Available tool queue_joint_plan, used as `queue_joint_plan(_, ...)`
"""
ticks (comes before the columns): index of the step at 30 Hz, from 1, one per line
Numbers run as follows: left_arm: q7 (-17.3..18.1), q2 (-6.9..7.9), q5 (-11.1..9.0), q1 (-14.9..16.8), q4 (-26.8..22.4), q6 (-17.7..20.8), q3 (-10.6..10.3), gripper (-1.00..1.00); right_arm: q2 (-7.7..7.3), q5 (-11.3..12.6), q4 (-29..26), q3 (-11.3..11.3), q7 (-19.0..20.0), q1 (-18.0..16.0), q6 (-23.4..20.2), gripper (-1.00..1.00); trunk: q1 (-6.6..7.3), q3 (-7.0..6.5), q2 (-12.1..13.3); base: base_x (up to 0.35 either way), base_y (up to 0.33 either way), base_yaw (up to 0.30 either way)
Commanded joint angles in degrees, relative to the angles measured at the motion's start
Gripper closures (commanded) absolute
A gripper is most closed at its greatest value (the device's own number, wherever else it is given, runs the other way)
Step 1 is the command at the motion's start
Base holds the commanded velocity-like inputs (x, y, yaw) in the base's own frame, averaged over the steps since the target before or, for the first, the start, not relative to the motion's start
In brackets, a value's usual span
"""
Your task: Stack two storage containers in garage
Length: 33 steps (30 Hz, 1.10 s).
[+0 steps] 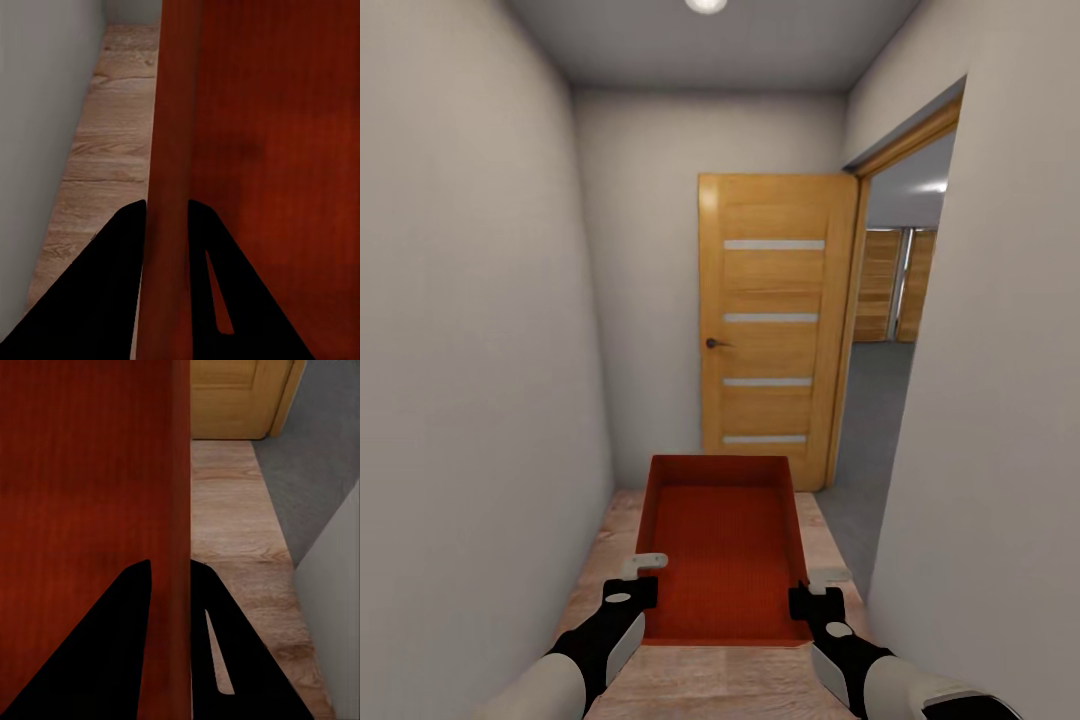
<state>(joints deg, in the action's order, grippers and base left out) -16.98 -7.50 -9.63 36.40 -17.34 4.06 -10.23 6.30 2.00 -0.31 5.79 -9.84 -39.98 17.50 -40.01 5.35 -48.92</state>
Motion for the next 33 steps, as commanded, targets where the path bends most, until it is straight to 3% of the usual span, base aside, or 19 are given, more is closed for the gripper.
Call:
queue_joint_plan(1, -0.77, 0.19, 0.66, 0.07, -0.33, -1.34, 4.44, 1.00, 0.03, -0.77, 0.05, -3.25, 0.26, -0.01, -0.10, 1.00, -0.05, 0.09, -0.07, 0.321, 0.000, 0.000)
queue_joint_plan(33, -0.82, 0.20, 0.66, 0.07, -0.28, -1.34, 4.43, 1.00, 0.03, -0.77, 0.05, -3.33, 0.27, -0.01, -0.10, 1.00, -0.05, 0.05, -0.07, 0.322, 0.003, -0.008)
